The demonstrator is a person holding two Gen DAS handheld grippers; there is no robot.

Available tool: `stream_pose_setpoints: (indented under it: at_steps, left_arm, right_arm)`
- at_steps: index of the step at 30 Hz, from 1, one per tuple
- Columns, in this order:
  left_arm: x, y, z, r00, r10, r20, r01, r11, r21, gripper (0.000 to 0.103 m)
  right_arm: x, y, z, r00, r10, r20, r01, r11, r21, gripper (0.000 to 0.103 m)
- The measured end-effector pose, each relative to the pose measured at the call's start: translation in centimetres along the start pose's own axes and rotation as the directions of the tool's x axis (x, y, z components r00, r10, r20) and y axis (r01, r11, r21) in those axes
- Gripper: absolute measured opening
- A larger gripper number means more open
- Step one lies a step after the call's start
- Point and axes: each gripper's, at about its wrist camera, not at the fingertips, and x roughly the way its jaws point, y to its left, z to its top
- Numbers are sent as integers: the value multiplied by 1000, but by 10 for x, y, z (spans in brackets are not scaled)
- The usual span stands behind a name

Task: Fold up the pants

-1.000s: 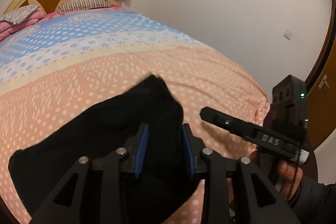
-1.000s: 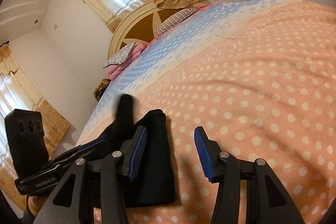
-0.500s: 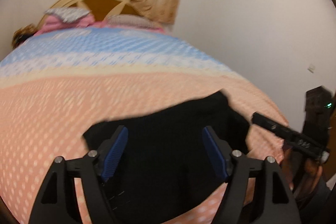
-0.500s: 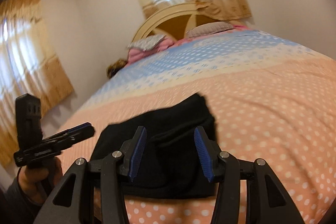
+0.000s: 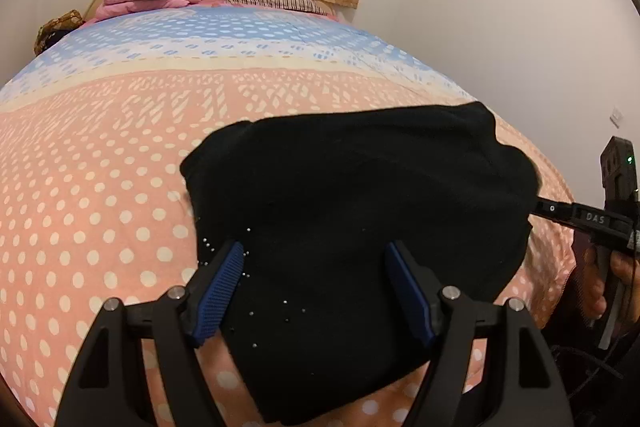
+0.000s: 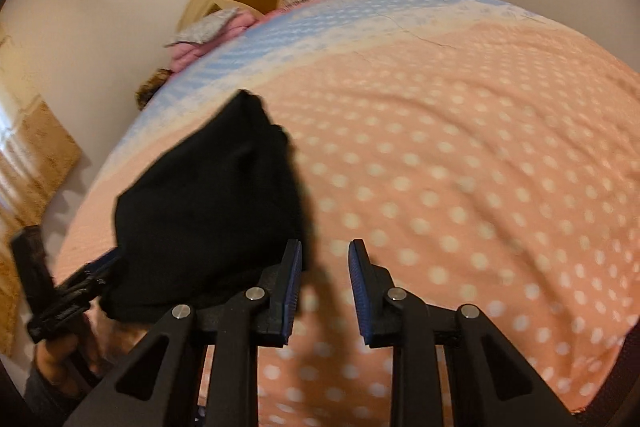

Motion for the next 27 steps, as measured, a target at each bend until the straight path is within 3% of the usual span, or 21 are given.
stream_pose_setpoints:
  at_steps: [3,5,7,10,13,16,19,24,27]
  left_arm:
    - [-8,0,3,1000,2,29,-2,1000,-3,76]
    - [-9,0,1,999,18,38,-18,1000,0,79]
    - [-8,-1,1,998,40,37,-40,999,3,87]
    - [-7,0,1,998,52,32,-52,999,0,89]
    - [-4,4,4,997,72,20,-72,997,-7,94]
    - [1,10,5,996,87,9,-87,996,-18,96]
    - [6,14,1,996,86,-18,-86,996,-30,96]
    - [5,11,-1,996,82,-30,-82,996,-26,96]
    - [4,15,-2,997,72,-34,-74,997,-37,96]
  right_arm:
    - [-32,10,9,988,-22,151,26,999,-29,26]
    - [-49,31,14,974,48,220,-26,995,-100,26]
    - [-53,51,17,963,130,235,-92,982,-167,30]
    - [-37,80,20,951,265,158,-223,944,-243,35]
    - [-9,82,14,973,209,103,-179,953,-243,35]
    - [28,54,7,988,152,-33,-155,974,-163,35]
    - [26,43,8,978,205,-22,-207,970,-129,35]
    - [24,61,14,990,135,-33,-139,975,-173,35]
    - [13,75,24,989,145,-14,-145,975,-170,35]
